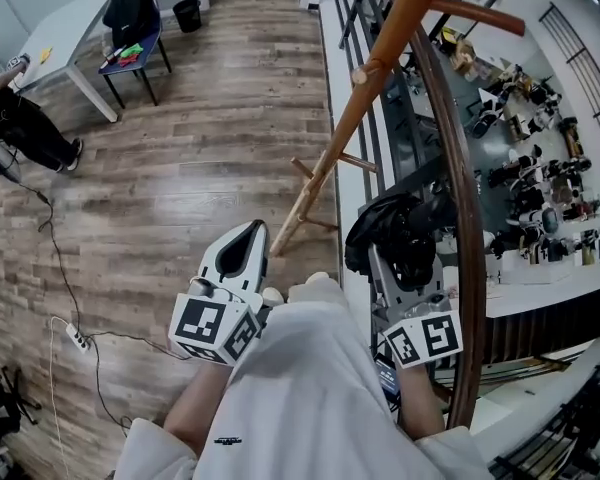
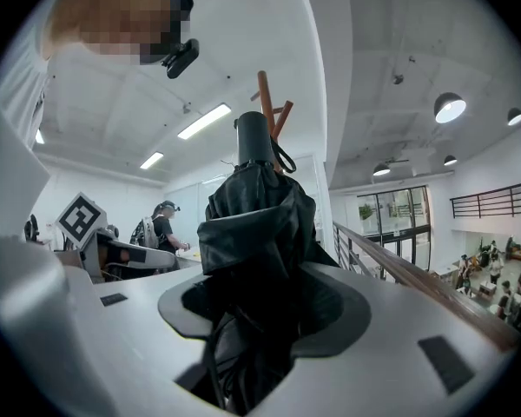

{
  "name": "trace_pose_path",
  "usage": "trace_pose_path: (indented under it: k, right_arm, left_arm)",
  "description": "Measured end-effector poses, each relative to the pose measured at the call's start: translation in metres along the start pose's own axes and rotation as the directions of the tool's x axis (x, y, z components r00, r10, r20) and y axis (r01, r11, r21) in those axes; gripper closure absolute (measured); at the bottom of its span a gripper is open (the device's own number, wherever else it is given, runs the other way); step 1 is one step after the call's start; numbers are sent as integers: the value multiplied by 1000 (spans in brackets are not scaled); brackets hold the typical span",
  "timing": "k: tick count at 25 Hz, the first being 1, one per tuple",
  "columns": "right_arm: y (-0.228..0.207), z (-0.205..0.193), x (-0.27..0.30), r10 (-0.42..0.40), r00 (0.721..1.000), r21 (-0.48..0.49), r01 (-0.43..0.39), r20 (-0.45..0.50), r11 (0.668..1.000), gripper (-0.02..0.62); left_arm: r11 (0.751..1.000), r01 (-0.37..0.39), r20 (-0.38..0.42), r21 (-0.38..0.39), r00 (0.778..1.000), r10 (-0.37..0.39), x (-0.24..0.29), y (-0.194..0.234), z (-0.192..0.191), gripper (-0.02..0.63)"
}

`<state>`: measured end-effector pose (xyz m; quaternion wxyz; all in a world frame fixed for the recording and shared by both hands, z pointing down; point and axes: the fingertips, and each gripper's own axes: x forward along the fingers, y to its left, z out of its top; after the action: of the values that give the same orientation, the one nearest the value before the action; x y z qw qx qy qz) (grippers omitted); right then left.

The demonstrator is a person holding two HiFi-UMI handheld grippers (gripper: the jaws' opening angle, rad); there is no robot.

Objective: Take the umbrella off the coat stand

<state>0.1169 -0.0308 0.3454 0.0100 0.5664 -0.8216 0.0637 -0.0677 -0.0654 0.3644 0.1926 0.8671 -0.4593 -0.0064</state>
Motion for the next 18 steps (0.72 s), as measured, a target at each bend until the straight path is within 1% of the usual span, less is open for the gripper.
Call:
trace_pose_path:
  k: [5,9,12,14,18]
  right_arm:
    - [-6,-19,-7,5,1000,4,-5,-6,1000,356]
    - [-7,-40,-6,17,1000,48,-16,-7,999,356]
    - [-5,-53,-7,41,999,72,-40,-13,997,356]
    - [-5,-59,-8,55,998,64,-54,-21,997,356]
    - [-9,-72,-8,62,996,63,-57,-69,996,356]
  left_arm:
    - [999,41,16,23,999,-41,11,-8,-7,586]
    - [995,87,17,41,996,-88,11,-15,-19,586]
    - [992,120,4,48,993,-120,7,-23,-32,586]
    - [991,124,-13,54,992,-124,7,-26,-42,586]
    - [992,117,-40,49,993,-115,8,-24,-56,586]
